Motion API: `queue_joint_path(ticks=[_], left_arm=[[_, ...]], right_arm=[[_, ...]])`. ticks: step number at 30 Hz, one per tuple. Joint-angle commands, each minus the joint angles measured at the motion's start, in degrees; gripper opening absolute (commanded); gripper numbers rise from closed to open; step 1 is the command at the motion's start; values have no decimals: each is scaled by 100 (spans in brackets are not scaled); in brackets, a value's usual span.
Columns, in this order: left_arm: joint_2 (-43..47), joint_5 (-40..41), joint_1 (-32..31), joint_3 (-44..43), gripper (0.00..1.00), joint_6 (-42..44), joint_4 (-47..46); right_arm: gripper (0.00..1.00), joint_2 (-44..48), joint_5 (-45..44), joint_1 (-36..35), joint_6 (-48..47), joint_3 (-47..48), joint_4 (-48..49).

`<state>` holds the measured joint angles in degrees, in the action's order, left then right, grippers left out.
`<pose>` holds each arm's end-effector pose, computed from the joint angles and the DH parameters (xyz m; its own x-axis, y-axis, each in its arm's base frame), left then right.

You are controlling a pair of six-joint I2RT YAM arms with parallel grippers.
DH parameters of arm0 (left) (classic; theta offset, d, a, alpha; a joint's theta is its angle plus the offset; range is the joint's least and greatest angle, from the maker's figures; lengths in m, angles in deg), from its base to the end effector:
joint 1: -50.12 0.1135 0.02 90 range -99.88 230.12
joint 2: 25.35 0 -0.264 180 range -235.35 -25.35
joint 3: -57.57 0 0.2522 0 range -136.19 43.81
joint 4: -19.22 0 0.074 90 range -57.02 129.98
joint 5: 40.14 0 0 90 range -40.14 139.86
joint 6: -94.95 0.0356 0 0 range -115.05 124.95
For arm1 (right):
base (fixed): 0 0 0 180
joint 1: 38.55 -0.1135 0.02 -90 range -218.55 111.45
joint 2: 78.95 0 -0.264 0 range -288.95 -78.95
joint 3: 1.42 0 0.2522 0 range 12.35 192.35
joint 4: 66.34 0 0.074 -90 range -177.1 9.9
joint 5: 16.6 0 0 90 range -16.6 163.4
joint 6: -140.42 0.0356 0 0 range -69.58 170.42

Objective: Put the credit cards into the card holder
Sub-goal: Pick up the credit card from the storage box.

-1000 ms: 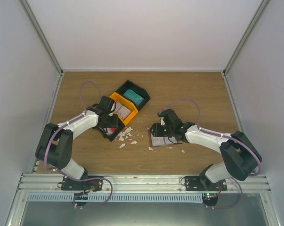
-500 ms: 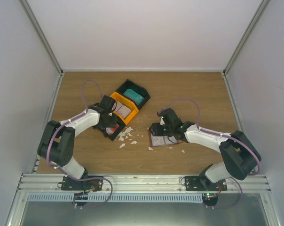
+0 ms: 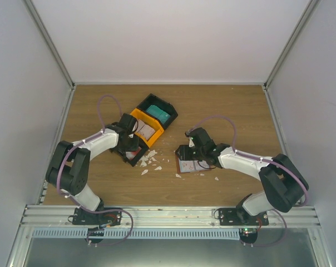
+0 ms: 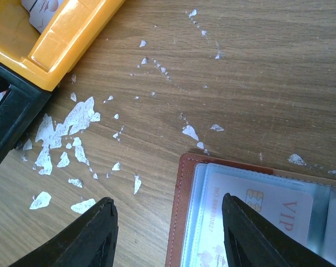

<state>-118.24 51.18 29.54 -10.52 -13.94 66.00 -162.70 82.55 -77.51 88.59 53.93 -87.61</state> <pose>0.2782 -0.1036 0.1674 -0.9519 0.0117 -0.3060 0.0385 0.9959 -0.0816 0.2171 0.1828 0.1728 -0.8991 0.0576 -0.4339 -0.1846 0.8489 0.4953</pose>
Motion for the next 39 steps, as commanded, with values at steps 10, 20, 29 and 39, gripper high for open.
queue_joint_path(ticks=[10, 20, 29, 39], left_arm=[[438, -544, -107, 286, 22, -104, 85], [777, -666, -309, 273, 21, -167, 324], [958, -1139, -588, 343, 22, -278, 327], [992, -1137, -675, 306, 24, -257, 408]], right_arm=[[53, -45, 17, -85, 6, 1, 185], [53, -47, 19, -94, 24, -29, 206], [53, -90, 50, -94, 59, -62, 230], [54, -82, 54, -103, 65, -88, 232]])
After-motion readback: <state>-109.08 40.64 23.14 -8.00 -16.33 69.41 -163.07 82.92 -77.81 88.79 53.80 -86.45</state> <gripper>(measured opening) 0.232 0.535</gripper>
